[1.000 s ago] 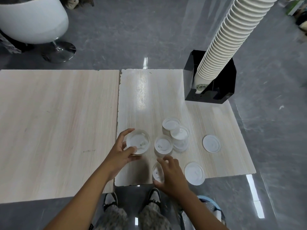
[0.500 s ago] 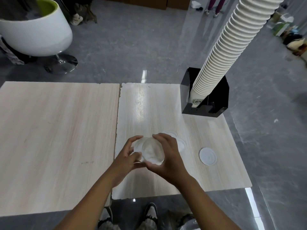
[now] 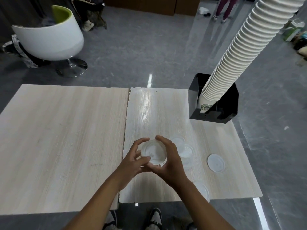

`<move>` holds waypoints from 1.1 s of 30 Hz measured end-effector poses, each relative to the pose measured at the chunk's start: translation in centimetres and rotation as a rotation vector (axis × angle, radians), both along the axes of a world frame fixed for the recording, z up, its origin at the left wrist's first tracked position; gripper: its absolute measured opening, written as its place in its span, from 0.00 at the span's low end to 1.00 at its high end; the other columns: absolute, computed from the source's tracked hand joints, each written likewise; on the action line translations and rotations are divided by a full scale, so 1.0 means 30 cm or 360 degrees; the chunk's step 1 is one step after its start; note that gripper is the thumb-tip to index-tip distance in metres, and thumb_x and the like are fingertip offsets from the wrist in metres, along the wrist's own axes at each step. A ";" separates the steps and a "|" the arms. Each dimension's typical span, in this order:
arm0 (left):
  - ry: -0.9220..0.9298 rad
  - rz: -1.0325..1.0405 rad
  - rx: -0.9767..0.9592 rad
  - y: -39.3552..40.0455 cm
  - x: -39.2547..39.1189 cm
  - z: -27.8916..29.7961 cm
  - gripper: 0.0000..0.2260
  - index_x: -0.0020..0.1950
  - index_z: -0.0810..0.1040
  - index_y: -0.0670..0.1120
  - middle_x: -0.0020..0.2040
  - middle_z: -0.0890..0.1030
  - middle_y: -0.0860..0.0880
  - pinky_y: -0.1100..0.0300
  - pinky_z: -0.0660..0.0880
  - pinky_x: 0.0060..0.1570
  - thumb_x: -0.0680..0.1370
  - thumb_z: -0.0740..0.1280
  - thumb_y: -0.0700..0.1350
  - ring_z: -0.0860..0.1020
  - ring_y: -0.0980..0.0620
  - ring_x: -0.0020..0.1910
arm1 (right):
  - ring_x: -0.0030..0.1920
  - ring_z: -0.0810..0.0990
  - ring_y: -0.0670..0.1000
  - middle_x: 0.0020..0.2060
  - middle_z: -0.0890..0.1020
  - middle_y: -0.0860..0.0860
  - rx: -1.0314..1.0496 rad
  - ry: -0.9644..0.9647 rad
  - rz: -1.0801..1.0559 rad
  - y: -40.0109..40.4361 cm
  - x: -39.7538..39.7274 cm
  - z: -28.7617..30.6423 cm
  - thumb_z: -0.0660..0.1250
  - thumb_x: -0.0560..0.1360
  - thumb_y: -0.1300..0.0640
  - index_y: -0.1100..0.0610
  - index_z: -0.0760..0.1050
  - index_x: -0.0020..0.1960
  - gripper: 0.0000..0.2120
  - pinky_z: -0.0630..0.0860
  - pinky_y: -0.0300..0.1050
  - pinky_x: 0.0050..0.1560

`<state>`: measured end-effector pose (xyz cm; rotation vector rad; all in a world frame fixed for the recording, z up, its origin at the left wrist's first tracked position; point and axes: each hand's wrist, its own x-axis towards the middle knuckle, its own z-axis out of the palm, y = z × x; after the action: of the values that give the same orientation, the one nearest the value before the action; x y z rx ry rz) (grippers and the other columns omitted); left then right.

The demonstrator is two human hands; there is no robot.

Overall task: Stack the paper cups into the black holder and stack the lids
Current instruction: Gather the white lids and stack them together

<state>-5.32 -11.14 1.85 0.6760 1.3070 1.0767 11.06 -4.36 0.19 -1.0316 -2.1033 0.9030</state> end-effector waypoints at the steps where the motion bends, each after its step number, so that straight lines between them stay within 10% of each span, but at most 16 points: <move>1: 0.0015 -0.0007 -0.0004 0.001 0.003 -0.005 0.28 0.72 0.69 0.70 0.70 0.76 0.45 0.44 0.83 0.58 0.75 0.72 0.50 0.80 0.39 0.65 | 0.70 0.73 0.44 0.71 0.74 0.44 0.0007 -0.0002 -0.0018 -0.004 0.000 -0.005 0.75 0.70 0.34 0.53 0.68 0.75 0.41 0.71 0.41 0.70; 27: -0.0051 -0.0157 -0.0181 0.085 0.152 -0.049 0.29 0.69 0.71 0.72 0.70 0.75 0.44 0.42 0.83 0.57 0.80 0.71 0.39 0.79 0.39 0.65 | 0.73 0.68 0.44 0.73 0.66 0.39 -0.0347 -0.0020 -0.0159 -0.024 0.234 -0.065 0.76 0.69 0.33 0.49 0.59 0.79 0.48 0.73 0.49 0.71; 33: -0.0168 -0.0054 -0.0220 0.118 0.113 -0.058 0.32 0.71 0.71 0.70 0.69 0.76 0.45 0.39 0.83 0.54 0.81 0.69 0.35 0.82 0.37 0.62 | 0.67 0.72 0.45 0.68 0.70 0.38 -0.0296 0.0036 -0.0296 0.099 0.282 -0.065 0.76 0.72 0.42 0.44 0.65 0.74 0.35 0.74 0.46 0.66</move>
<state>-1.93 -7.60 0.10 0.5294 1.2619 0.9718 19.51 -1.38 -1.77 -1.2823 -1.8950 1.0247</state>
